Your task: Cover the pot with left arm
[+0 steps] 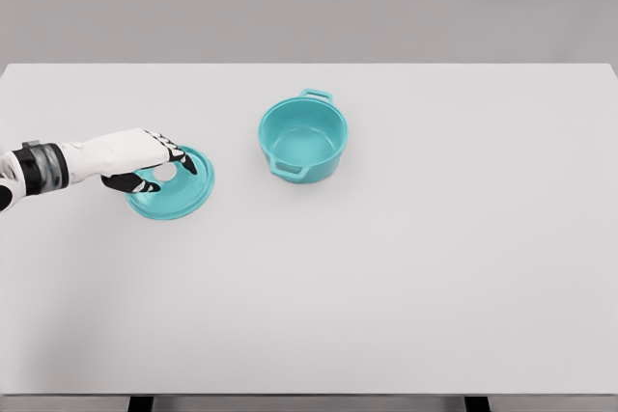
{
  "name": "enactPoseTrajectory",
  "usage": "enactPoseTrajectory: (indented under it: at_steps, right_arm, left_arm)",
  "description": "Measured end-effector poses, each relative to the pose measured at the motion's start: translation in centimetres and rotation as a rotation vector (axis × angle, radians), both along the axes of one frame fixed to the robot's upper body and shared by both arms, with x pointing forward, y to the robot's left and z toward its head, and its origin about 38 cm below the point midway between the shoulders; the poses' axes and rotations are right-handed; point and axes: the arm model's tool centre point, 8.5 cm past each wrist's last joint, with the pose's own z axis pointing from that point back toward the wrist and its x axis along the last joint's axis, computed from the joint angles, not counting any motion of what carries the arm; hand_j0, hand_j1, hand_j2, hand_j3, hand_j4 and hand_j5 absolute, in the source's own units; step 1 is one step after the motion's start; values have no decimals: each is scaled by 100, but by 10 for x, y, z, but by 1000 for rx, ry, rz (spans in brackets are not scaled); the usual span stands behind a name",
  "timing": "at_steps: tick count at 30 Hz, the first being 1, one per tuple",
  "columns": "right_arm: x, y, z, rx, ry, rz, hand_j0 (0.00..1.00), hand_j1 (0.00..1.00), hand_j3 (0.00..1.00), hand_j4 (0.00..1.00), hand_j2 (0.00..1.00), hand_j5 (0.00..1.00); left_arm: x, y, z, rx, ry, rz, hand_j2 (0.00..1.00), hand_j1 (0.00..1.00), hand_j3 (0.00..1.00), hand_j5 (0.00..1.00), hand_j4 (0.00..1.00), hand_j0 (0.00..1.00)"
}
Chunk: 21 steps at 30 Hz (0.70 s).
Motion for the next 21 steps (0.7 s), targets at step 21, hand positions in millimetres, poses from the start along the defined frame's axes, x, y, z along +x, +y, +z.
enactPoseTrajectory:
  at_steps: [21]
  right_arm:
    - [0, 0, 0, 0, 0, 0, 100, 100, 100, 100, 100, 100]
  left_arm:
    - [1, 0, 2, -7, -3, 2, 52, 52, 52, 52, 52, 52]
